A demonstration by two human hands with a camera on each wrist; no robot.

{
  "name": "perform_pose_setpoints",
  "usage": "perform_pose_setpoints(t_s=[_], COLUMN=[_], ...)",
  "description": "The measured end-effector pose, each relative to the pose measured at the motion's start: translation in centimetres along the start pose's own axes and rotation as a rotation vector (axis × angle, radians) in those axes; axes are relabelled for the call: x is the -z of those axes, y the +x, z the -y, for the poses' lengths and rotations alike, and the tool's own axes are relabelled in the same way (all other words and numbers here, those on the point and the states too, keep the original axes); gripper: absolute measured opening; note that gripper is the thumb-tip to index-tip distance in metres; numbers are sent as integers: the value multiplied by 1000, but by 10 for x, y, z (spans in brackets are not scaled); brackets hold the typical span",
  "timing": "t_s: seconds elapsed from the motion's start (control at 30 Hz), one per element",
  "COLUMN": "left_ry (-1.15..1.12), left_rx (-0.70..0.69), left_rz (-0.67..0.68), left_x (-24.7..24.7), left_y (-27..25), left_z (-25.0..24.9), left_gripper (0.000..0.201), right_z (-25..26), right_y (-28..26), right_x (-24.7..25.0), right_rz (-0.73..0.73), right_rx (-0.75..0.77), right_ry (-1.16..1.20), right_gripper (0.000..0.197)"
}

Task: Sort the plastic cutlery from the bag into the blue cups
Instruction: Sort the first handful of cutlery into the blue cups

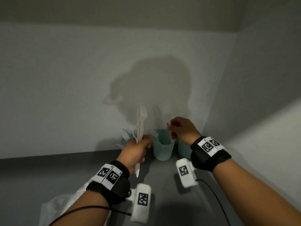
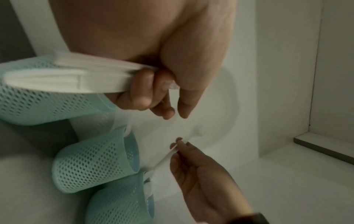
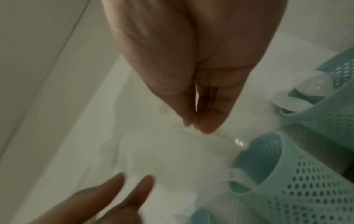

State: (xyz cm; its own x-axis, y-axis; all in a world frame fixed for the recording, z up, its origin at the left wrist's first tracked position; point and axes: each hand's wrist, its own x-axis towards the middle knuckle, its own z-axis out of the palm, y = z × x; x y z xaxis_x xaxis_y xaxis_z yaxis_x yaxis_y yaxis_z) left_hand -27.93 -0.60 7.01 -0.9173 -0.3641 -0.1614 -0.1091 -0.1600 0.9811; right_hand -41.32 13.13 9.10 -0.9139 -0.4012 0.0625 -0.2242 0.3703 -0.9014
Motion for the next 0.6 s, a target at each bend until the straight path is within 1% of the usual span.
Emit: perform_pose_setpoints(t_s=[0.03, 0.07, 0.13, 0.2, 0.27, 0.33, 0.4, 0.47, 0.5, 0.53, 0.57, 0.6], left_ry=[12, 22, 28, 23, 18, 15, 10, 4, 0, -8, -17, -22], left_rx=[6, 13, 27, 31, 18, 15, 13, 16, 16, 13, 8, -2], left_rz=[2, 4, 14, 39, 54, 48, 37, 23, 19, 20, 25, 34], left_x=[4, 6, 10, 12, 14, 18, 21, 22, 21, 20, 18, 15], left_y=[-1, -4, -10, -17, -21, -23, -22, -23, -23, -24, -27, -30], left_z=[3, 6, 9, 10, 10, 8, 10, 10, 10, 9, 8, 6], left_gripper=[22, 26, 32, 33, 26, 20, 22, 25, 25, 26, 27, 28], right_z=[-2, -3, -7, -16, -25, -32, -29, -23, -18, -10, 0, 13], right_y=[10, 19, 32, 40, 43, 44, 39, 34, 29, 20, 7, -9], right_x=[-2, -5, -15, -26, -34, -38, -40, -40, -40, -40, -39, -38], right_rz=[-91, -152, -188, -142, -95, -72, -43, -61, -95, -144, -190, -171], right_rx=[-1, 1, -7, -58, -112, -178, -201, -164, -143, -105, -31, 44], right_ry=[-25, -61, -177, -326, -431, -433, -479, -512, -478, -404, -309, -218], right_gripper=[11, 8, 7, 16, 21, 25, 24, 25, 29, 34, 34, 27])
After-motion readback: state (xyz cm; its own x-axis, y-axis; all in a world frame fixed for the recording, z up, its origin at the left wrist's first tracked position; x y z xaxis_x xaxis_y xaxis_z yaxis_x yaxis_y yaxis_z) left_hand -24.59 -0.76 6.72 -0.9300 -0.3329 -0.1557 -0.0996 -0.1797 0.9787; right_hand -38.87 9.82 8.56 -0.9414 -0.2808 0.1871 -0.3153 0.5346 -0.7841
